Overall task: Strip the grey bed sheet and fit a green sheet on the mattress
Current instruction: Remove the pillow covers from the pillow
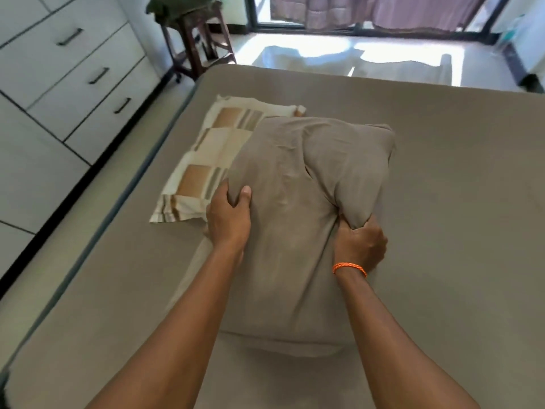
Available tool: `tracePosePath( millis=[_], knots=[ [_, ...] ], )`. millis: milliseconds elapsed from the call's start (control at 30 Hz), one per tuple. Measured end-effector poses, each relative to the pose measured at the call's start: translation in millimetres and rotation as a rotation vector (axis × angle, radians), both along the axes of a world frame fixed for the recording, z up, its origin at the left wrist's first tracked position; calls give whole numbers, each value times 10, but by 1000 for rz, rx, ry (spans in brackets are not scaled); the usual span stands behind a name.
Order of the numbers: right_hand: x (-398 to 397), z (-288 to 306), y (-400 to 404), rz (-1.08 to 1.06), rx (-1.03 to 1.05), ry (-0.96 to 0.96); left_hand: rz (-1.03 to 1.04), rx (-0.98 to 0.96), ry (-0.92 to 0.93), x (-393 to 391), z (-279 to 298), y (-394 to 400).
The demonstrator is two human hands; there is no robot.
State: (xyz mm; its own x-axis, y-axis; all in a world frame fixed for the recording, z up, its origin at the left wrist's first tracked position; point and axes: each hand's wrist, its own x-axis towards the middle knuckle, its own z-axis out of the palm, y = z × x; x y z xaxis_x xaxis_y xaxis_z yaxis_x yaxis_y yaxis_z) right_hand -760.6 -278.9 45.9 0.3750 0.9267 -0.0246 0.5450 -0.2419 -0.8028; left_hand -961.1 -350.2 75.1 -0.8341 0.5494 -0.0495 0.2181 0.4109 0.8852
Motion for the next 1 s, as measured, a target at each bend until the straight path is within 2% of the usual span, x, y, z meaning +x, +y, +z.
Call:
tracePosePath(
  millis=[133,267,367,467,667,800,1000],
  knots=[
    [-957,-113,-244,71,-8,10,49,-135,101,-946,91,-251],
    [-1472,-385,-562,200,-237,-112,27,-299,-26,-1342,-126,-671],
    [-1559,-513,-843,273,-115,-282,53,-377,-27,-1200,-356,-961],
    [-1530,-586,-1059,386,11,-322,30,-406,-2,-944,-508,-1156],
    [-1233,-723,-1518,614,45,-225,-8,-390,-46,-473,-742,-1437],
    [-928,-722,-1841,648,94,-142,-93,-307,-81,-140,-873,-1697],
    [-448,-715,-2534,695,88,-183,-233,-240,-137,343,-1062,-2348]
  ],
)
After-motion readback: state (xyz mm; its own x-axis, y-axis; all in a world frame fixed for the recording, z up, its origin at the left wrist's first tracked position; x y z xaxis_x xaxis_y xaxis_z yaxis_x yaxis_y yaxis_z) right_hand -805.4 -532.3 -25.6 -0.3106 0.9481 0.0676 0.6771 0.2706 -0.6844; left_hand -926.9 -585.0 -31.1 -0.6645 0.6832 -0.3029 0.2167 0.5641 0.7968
